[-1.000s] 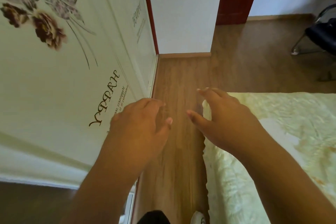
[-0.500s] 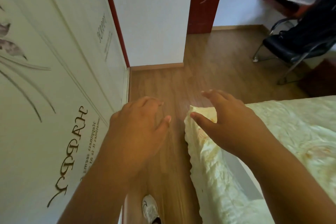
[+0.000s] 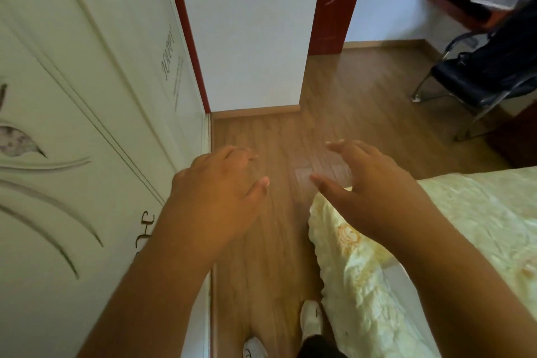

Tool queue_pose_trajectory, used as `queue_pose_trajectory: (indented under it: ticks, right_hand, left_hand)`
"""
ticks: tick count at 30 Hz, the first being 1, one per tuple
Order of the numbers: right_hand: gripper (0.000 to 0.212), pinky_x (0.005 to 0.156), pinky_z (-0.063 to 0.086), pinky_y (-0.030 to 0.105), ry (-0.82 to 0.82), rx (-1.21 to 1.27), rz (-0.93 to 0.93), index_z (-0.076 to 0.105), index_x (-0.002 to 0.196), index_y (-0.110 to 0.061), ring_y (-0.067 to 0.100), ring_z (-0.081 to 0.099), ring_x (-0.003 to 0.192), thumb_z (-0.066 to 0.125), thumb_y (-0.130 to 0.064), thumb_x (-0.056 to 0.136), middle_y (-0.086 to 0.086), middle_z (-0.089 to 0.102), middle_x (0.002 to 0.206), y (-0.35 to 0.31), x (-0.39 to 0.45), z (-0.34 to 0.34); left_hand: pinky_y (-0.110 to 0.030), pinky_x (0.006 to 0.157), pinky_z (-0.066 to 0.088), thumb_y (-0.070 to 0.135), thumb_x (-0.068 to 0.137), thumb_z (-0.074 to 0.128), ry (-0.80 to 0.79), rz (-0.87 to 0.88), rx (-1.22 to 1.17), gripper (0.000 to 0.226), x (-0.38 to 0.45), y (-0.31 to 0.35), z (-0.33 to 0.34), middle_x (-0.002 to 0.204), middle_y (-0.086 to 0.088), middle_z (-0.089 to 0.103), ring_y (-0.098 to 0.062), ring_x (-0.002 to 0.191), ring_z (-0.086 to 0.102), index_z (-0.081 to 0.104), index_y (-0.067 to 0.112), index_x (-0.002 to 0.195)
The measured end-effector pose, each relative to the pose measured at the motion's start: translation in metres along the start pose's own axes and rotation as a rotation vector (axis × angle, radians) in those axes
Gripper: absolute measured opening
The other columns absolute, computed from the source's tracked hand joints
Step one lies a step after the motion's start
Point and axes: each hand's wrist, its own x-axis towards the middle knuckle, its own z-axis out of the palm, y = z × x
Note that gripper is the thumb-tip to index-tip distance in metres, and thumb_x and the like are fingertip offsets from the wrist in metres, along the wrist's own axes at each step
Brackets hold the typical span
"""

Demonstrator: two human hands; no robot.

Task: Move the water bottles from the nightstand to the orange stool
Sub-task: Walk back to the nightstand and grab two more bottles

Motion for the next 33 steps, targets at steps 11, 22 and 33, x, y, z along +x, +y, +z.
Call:
queue_pose_trajectory:
  ticks: [11, 22, 33]
  right_hand:
    - [0.069, 0.112, 0.04, 0.046, -0.056, 0.052, -0.202, 0.036, 0.149, -0.037, 0.017, 0.043, 0.139, 0.048, -0.07, 0.09, -0.012, 0.038, 0.155, -0.044, 0.133, 0.02]
    - [0.068, 0.11, 0.042, 0.049, -0.086, 0.063, -0.282, 0.038, 0.148, -0.033, 0.018, 0.043, 0.138, 0.046, -0.069, 0.091, -0.009, 0.04, 0.155, -0.025, 0.296, -0.008]
    - [0.068, 0.108, 0.041, 0.043, -0.059, 0.052, -0.191, 0.037, 0.149, -0.035, 0.017, 0.045, 0.137, 0.046, -0.07, 0.091, -0.011, 0.04, 0.154, 0.022, 0.401, -0.037]
  left_hand:
    - [-0.037, 0.106, 0.035, 0.057, 0.096, 0.042, 0.102, -0.144, 0.053, 0.051, 0.082, -0.041, -0.023, 0.146, 0.014, 0.043, -0.011, 0.131, 0.042, 0.042, 0.037, 0.142]
    - [-0.038, 0.108, 0.036, 0.058, 0.094, 0.043, 0.141, -0.213, 0.045, 0.051, 0.229, -0.017, -0.032, 0.144, 0.017, 0.045, -0.009, 0.131, 0.043, 0.043, 0.037, 0.141]
    - [-0.04, 0.11, 0.033, 0.062, 0.094, 0.04, 0.072, -0.146, 0.067, 0.054, 0.36, 0.009, -0.018, 0.148, 0.017, 0.04, -0.009, 0.137, 0.037, 0.038, 0.039, 0.142]
